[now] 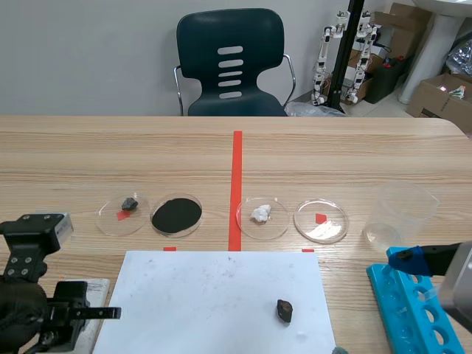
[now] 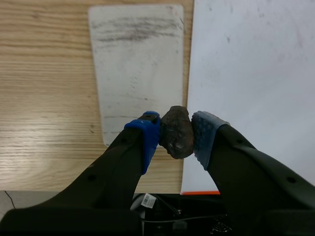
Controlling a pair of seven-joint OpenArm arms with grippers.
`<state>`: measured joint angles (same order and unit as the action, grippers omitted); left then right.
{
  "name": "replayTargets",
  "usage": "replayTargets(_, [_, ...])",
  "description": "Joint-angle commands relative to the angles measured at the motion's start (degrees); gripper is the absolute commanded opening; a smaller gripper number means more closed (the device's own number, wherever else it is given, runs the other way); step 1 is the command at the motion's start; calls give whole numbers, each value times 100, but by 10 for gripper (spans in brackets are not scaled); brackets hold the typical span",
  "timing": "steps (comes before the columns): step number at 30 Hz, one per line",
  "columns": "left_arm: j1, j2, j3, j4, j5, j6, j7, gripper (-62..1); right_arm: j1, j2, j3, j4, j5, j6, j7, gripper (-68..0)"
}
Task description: Rub the mineral on the streak plate below the first streak
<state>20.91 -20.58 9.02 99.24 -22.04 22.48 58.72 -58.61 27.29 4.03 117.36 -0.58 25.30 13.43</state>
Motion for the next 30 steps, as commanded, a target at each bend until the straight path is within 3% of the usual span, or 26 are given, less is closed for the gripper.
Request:
replayTargets(1, [-87, -11, -68, 0, 35, 37, 120, -483, 37, 0, 13, 114, 79, -24, 83, -67])
replayTargets(9, [-494, -11, -205, -501, 37, 52, 732, -483, 37, 0, 13, 114, 79, -24, 83, -67])
replayTargets(24, [-776, -7, -203, -1147, 13, 31, 710, -483, 37, 0, 13, 114, 79, -24, 83, -67])
replayTargets(26, [-774, -7, -201, -1147, -87, 7, 710, -483, 37, 0, 13, 114, 79, -24, 83, -67])
replayTargets(30, [-761, -7, -201, -1147, -636, -337, 625, -483, 37, 0, 13, 114, 79, -24, 83, -67])
